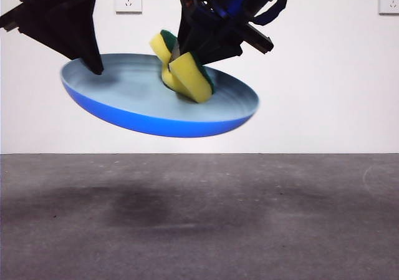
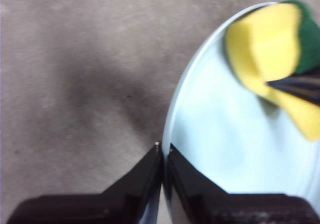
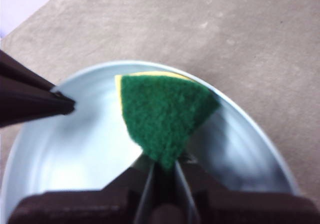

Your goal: Pick up the plate,pick up the cloth,clean the plate with the cloth

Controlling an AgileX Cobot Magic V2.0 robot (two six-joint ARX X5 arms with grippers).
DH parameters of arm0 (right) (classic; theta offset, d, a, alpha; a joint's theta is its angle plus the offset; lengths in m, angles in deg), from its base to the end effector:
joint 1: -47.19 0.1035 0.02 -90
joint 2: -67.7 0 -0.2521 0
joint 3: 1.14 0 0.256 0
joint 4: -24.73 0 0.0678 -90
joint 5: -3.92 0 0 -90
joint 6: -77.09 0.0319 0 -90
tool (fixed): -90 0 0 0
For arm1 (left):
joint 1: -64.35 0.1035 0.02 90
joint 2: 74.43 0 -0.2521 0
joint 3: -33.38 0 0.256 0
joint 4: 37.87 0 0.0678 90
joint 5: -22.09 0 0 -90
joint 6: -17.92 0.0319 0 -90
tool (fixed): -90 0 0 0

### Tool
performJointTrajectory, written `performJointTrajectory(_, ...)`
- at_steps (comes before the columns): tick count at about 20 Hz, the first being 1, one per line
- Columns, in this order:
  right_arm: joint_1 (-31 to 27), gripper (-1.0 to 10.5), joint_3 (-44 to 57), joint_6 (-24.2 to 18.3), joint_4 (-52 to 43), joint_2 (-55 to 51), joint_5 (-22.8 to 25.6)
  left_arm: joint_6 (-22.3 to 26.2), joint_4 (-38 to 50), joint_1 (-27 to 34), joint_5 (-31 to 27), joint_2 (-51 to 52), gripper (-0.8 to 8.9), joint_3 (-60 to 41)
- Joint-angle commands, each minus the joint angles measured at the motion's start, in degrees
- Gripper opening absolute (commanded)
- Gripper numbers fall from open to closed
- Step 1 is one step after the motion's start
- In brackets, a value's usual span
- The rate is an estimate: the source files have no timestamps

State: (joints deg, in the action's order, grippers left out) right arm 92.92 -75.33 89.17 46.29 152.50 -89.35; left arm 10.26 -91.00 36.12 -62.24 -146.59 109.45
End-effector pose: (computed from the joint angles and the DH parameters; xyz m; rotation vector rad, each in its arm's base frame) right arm 0.2312 0.2398 0.2544 -0.0162 0.6226 0.7692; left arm 0.2304 -0.1273 0.2856 0.0484 0.8883 -0.4955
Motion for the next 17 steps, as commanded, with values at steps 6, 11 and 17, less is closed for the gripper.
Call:
performJointTrajectory(6, 3.4, -0.2, 0.2, 0.0, 2.4, 0.6, -5.9, -3.4, 8.1, -1.2, 5.0, -0.1, -0.09, -0.4)
performJointTrajectory(11, 5.3, -0.2, 0.2, -0.4, 14.9, 0.6, -5.1, -3.4, 8.6, 1.8, 5.0, -0.1, -0.09, -0.4)
performJointTrajectory(17, 5.0, -0.2, 0.2, -3.2, 22.5, 0.6, 21.2, -1.9, 2.6, 3.7, 5.6, -0.1, -0.09, -0.4)
